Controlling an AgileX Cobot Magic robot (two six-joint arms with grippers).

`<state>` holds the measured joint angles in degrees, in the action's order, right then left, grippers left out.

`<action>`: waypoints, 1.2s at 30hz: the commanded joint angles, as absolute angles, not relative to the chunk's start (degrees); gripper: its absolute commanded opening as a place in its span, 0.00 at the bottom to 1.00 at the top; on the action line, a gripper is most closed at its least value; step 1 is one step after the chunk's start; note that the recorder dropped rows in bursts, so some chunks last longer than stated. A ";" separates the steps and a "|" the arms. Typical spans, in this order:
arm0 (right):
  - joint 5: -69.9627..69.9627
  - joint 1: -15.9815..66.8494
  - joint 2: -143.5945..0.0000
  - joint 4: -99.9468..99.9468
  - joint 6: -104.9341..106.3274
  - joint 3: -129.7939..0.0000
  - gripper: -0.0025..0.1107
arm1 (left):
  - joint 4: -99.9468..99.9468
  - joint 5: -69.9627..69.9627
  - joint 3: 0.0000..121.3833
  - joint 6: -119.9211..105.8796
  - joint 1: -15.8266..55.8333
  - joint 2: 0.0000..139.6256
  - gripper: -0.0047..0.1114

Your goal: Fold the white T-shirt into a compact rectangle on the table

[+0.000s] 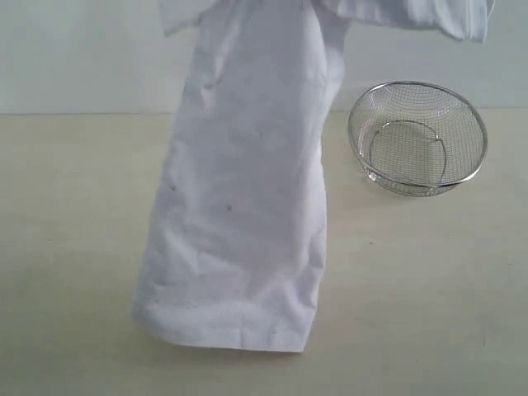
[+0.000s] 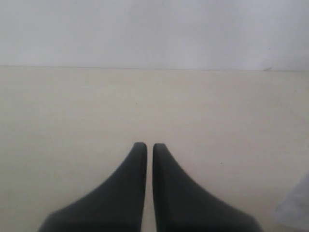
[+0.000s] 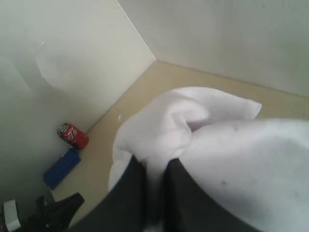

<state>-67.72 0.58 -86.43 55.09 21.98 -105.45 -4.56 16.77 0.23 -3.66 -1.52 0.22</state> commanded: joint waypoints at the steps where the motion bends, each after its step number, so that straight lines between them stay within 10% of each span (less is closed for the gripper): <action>1: -67.71 0.67 -85.84 55.35 24.82 -97.91 0.02 | -4.59 16.79 0.00 -4.08 -1.24 0.00 0.08; 36: -68.76 0.67 -85.84 57.97 35.68 -87.28 0.02 | 10.30 2.43 0.00 -17.35 -1.24 0.00 0.08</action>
